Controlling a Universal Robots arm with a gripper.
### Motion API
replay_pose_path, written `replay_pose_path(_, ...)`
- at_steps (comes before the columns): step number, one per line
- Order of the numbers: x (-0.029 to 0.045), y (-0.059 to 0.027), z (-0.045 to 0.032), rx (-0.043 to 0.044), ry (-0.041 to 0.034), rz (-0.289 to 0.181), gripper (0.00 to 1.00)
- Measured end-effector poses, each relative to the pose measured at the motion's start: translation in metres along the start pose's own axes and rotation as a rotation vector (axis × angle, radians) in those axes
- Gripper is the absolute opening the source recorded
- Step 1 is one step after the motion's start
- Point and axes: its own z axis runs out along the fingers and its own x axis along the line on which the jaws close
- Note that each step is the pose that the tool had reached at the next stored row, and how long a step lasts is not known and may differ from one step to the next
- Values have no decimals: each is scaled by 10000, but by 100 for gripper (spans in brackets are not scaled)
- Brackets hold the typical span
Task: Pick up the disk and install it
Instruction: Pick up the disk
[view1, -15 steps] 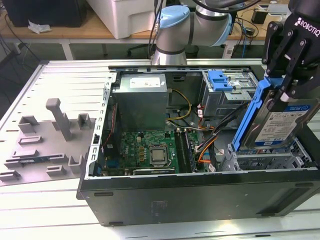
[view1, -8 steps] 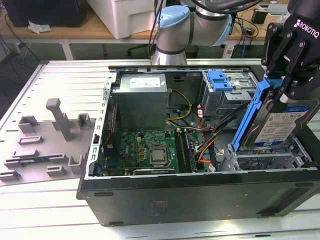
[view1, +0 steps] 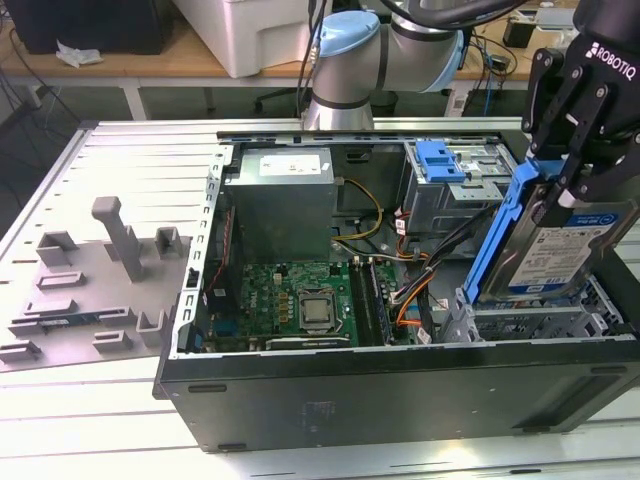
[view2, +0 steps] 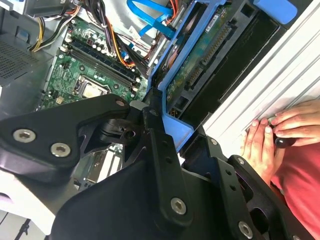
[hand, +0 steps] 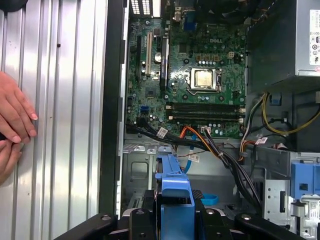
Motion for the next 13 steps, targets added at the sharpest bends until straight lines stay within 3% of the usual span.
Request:
replay_pose_path(6, 12, 0, 9, 1, -4, -1, 37)
replay_pose_path(9, 16, 2, -42, 0, -3, -2, 37)
replay_pose_path(13, 16, 3, -49, 0, -1, -1, 37)
